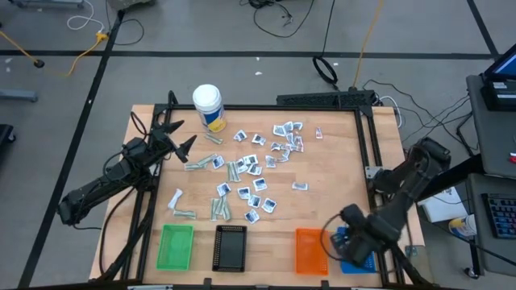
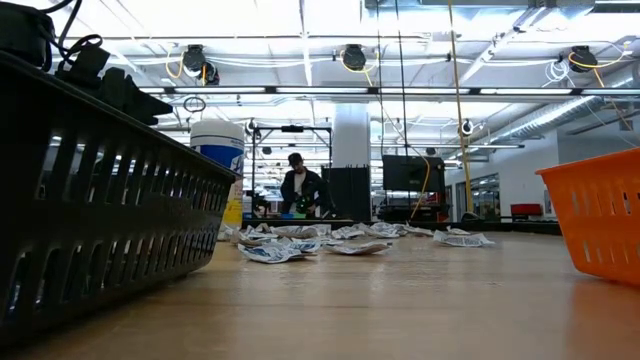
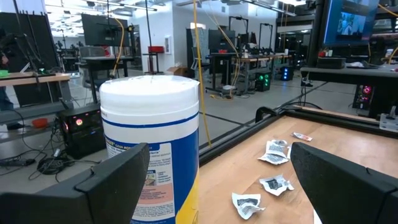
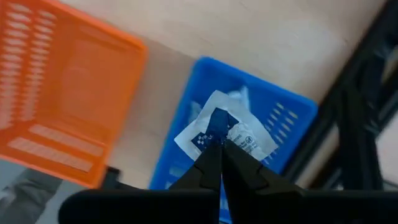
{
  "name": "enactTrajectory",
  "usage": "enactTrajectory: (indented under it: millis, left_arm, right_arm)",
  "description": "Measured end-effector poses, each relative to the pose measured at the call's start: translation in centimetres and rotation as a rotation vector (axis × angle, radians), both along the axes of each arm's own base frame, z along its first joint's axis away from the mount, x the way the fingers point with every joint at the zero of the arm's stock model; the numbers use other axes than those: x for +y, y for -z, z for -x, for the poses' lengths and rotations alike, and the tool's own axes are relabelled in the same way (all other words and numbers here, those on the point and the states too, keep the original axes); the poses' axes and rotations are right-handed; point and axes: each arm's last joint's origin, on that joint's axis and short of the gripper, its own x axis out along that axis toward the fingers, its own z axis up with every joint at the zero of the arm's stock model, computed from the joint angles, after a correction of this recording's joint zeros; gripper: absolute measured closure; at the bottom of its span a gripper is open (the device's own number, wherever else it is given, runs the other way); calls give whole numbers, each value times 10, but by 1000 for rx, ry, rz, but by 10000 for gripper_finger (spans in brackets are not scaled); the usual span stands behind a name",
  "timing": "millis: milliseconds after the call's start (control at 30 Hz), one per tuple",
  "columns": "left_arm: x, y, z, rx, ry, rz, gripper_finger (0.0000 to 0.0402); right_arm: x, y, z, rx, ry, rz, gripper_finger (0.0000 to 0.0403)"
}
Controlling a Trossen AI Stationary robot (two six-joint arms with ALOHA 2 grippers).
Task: Pick & Place First Aid Supplies
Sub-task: Put the alcohol pad into the blue bin
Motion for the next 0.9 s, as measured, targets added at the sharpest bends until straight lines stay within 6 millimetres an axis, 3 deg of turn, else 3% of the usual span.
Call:
enactTrajectory:
  millis: [267, 700, 900]
  left_arm:
    - [0, 0, 0, 0, 0, 0, 5]
    - [0, 0, 0, 0, 0, 0, 5]
    - [0, 0, 0, 0, 0, 0, 5]
  right_arm:
    - [14, 9, 25, 15, -37, 1, 403]
    - [19, 77, 33, -11, -113, -128, 403]
    - [17, 84, 35, 12, -145, -141, 403]
